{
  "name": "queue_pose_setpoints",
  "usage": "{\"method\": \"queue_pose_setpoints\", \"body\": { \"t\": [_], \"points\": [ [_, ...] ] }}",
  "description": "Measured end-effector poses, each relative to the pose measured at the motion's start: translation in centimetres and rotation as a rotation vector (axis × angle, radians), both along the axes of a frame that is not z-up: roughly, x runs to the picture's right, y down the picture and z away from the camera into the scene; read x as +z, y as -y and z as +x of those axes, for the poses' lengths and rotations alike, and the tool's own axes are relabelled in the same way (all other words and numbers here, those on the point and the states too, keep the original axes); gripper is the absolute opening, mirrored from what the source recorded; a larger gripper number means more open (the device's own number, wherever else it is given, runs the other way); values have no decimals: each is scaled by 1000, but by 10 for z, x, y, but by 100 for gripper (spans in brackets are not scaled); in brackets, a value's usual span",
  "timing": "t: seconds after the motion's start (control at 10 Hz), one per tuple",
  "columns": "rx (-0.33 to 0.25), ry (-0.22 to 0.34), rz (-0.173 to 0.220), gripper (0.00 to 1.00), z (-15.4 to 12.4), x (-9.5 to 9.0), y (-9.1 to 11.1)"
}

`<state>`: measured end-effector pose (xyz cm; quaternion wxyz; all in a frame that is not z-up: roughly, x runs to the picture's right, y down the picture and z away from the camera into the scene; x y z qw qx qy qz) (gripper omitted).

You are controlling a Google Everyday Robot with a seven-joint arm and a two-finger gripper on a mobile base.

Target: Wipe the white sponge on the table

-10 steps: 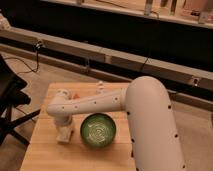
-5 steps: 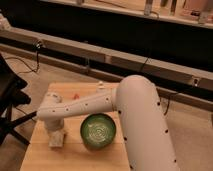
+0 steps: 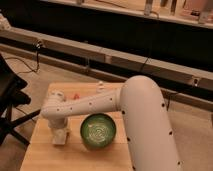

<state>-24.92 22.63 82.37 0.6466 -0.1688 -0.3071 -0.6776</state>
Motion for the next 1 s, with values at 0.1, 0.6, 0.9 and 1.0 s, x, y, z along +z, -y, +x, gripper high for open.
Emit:
{"method": "queue_pose_setpoints", "body": {
  "t": [0.1,0.6,0.9,1.0],
  "points": [
    [-1,-5,-4,0,6,-1,-4],
    [18,-8,-3,0,12,2,2],
    [21,-19,-8,0,21,0,-2],
    [28,-22,-9,3,23,-3,-7]
  ]
}}
